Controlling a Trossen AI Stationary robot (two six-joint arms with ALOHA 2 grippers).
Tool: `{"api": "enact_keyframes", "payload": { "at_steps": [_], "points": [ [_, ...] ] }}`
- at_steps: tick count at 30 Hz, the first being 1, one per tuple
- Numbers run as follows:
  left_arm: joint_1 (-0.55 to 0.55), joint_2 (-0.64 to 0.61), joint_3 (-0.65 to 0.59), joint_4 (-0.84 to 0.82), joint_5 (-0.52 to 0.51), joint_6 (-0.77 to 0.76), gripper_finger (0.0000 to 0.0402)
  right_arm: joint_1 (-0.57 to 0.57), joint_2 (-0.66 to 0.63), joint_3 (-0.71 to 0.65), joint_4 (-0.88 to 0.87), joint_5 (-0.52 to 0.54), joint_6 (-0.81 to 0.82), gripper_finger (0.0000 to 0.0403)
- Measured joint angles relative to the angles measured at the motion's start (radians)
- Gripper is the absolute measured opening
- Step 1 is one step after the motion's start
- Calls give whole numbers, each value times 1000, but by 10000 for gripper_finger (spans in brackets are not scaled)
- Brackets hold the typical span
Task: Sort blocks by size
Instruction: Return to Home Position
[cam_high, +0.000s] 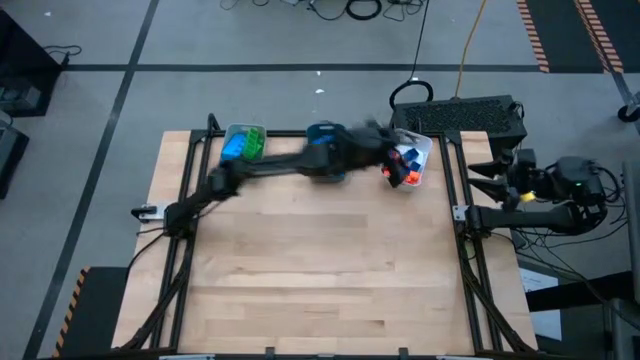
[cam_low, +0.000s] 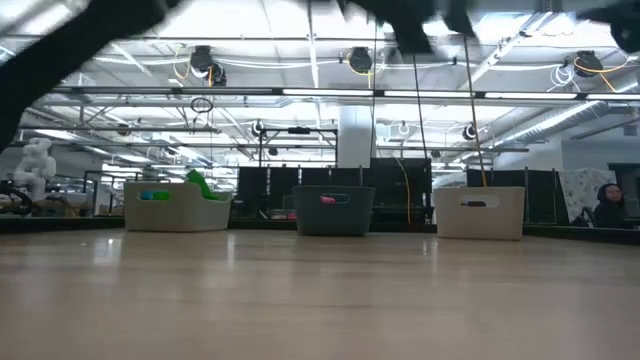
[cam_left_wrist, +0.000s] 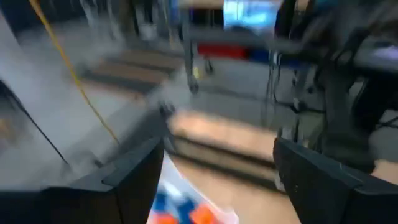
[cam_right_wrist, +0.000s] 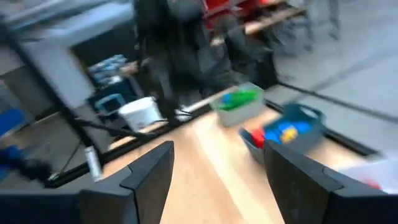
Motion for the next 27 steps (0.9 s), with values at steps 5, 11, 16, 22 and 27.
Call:
{"api": "enact_keyframes", "payload": {
  "at_steps": [5, 11, 16, 22, 27],
  "points": [
    [1, -406, 11, -250, -158, 203, 268, 0, -6, 71, 28, -39, -109, 238],
    [-15, -711, -3, -837, -325, 105, 234, -2, -73, 155, -55, -110, -151, 238],
    [-162, -909, -14, -1246, -541, -175, 228, -32, -71, 210, -156, -114, -138, 238],
    [-439, -1119, -339, -1312, -764, -509, 227, -85, -71, 178, -168, -115, -168, 238],
    [-587, -1324, -795, -1313, -905, -862, 227, -124, -71, 106, -109, -132, -168, 238]
  ]
}}
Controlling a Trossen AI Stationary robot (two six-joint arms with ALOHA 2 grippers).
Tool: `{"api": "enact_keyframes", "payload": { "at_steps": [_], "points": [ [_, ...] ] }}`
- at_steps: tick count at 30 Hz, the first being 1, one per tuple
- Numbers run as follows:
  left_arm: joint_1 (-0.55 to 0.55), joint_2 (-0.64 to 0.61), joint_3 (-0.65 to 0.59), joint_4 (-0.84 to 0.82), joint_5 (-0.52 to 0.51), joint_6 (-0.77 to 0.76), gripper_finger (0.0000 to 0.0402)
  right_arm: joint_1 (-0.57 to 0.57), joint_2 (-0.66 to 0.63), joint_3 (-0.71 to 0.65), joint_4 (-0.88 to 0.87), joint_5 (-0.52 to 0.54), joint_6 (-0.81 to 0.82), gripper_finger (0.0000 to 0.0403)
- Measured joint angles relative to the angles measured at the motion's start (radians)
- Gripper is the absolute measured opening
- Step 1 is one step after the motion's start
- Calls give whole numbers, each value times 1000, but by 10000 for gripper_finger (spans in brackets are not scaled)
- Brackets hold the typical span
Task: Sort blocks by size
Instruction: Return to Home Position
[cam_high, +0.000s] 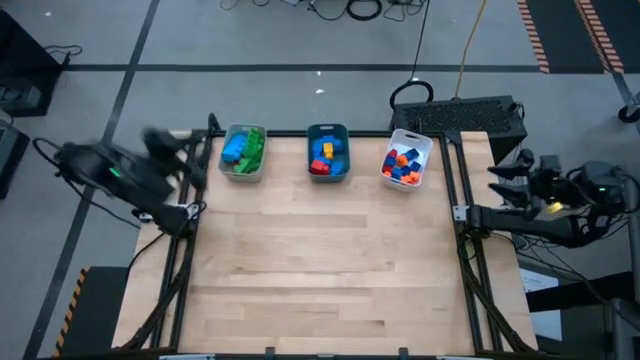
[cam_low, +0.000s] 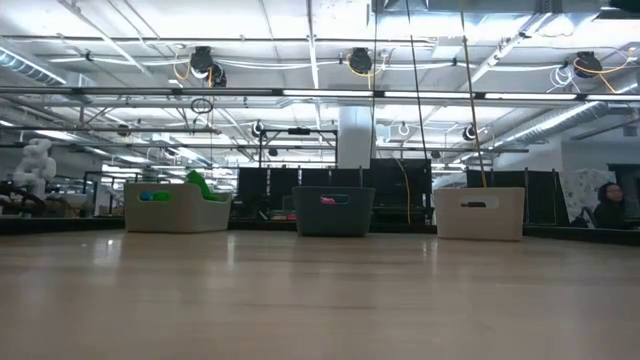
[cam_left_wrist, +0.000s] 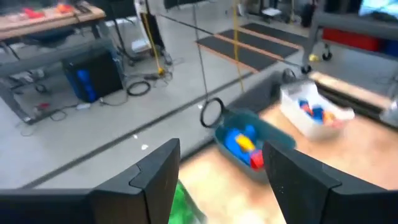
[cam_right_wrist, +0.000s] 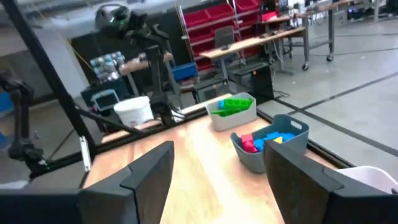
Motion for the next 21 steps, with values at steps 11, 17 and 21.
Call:
{"api": "enact_keyframes", "payload": {
  "at_steps": [11, 17, 21],
  "points": [
    [-169, -73, -814, 576, -92, -357, 227, -23, -1, -284, 280, -121, -11, 238],
    [-307, -178, -931, 397, -199, -698, 227, -23, -1, -319, 299, -104, -10, 238],
    [-459, -347, -888, 171, -229, -743, 227, -22, -1, -290, 333, -86, -30, 238]
  ]
}}
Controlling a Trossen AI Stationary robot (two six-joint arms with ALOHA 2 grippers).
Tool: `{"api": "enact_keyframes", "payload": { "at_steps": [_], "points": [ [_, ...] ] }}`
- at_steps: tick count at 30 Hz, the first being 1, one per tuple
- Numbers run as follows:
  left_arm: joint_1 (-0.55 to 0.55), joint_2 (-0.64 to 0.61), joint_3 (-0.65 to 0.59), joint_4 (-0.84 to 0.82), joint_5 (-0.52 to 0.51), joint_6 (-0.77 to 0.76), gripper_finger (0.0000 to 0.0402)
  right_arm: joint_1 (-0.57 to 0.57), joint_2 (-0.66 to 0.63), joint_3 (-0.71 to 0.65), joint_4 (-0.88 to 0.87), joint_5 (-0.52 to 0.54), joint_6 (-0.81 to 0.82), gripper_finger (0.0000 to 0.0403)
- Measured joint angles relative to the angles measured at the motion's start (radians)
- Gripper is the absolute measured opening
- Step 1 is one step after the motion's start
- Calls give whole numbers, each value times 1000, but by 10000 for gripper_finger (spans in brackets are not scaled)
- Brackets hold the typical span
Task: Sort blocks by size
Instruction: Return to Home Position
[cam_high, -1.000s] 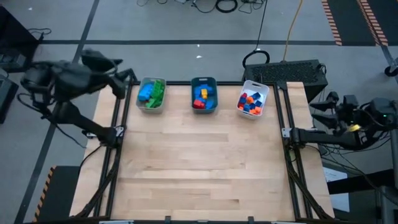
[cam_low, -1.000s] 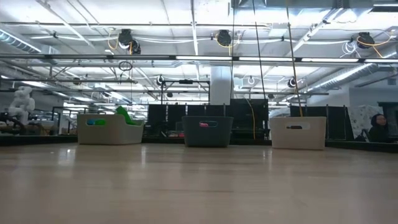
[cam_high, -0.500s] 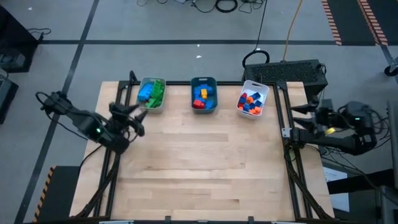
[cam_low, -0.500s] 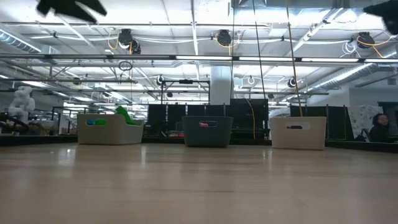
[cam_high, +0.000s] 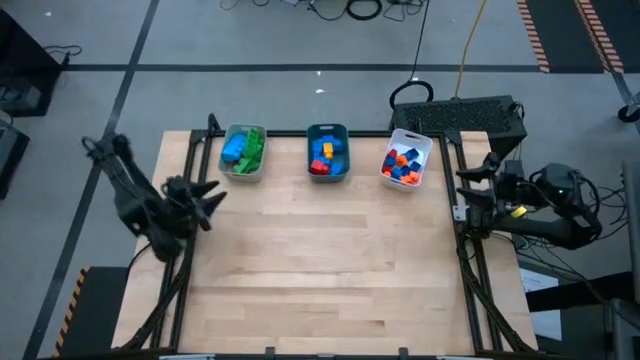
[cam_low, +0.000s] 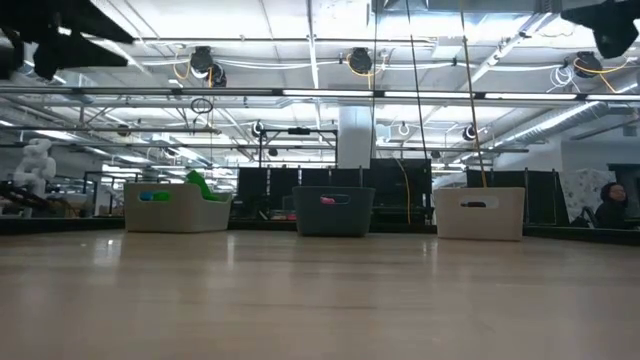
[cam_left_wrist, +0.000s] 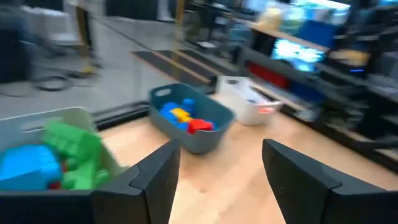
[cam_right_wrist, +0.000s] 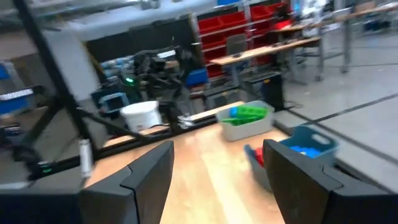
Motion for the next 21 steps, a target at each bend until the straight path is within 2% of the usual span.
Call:
{"api": "enact_keyframes", "payload": {
  "at_steps": [2, 4, 8, 12, 17, 21],
  "points": [
    [-65, -95, 3, -38, 9, 22, 223, 0, 0, 7, -7, 37, -12, 238],
    [-117, -195, 2, -53, 88, 58, 216, 0, 0, 8, -6, 56, -20, 238],
    [-198, -370, -19, -1, 154, 181, 192, 0, 0, 8, -12, 56, -21, 238],
    [-267, -495, -55, 184, 225, 464, 158, 0, 0, 8, -19, 53, -22, 238],
    [-304, -576, -181, 543, 230, 774, 110, 0, 0, 8, -29, 56, -22, 238],
    [-303, -592, -307, 752, 232, 829, 87, 0, 0, 8, -23, 57, -24, 238]
  ]
}}
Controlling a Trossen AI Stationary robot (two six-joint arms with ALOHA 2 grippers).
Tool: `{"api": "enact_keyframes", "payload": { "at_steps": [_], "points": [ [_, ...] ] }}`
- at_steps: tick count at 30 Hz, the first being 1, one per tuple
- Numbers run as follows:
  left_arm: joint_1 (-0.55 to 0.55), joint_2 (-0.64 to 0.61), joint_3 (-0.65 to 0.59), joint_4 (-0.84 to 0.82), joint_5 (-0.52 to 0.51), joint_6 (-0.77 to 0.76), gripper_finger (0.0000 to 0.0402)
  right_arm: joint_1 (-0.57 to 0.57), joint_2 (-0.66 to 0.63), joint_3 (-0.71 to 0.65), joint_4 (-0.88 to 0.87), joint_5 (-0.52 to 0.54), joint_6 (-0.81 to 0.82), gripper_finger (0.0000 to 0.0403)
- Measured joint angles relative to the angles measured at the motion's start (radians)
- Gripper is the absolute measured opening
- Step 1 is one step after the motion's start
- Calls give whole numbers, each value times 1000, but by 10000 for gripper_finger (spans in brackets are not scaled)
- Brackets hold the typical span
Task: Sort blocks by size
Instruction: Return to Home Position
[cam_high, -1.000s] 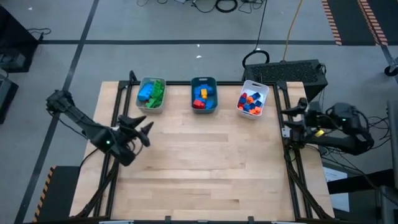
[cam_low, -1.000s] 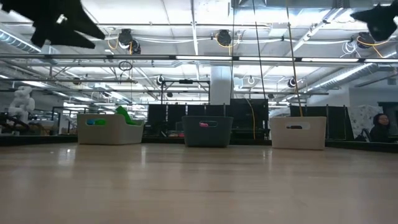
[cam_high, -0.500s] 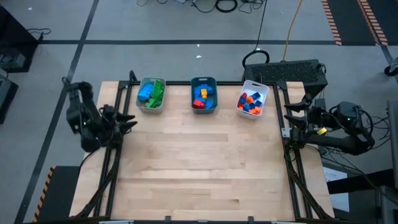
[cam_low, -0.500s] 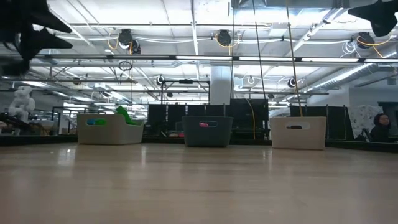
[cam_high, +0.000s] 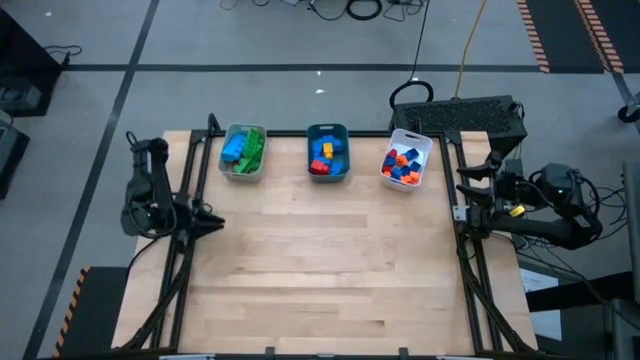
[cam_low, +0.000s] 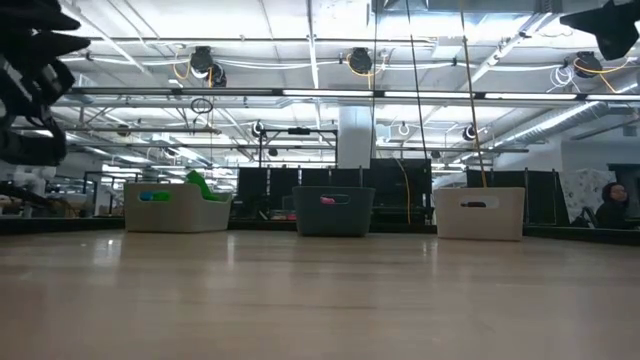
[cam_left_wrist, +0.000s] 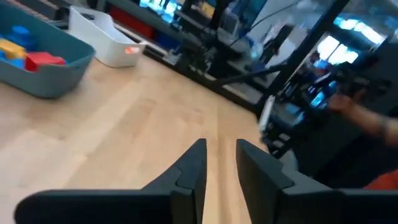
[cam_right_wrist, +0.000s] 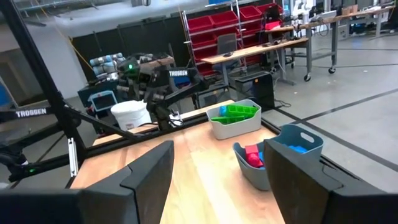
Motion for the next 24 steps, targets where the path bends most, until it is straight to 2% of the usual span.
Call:
{"api": "enact_keyframes", "payload": {
  "at_steps": [4, 11, 15, 19, 24],
  "points": [
    [8, 1, -115, 256, -87, 77, 84, 0, 0, 0, 12, 0, 1, 238],
    [107, 1, -258, 717, -91, 464, 84, 0, 0, 0, 46, 2, -1, 238],
    [217, 1, -317, 868, 72, 633, 84, 0, 0, -3, 48, 2, -11, 238],
    [340, 1, -340, 824, 280, 655, 84, 0, 0, -32, 94, -2, -30, 238],
    [484, -1, -347, 808, 409, 692, 84, 0, 0, -56, 94, -2, -11, 238]
  ]
}}
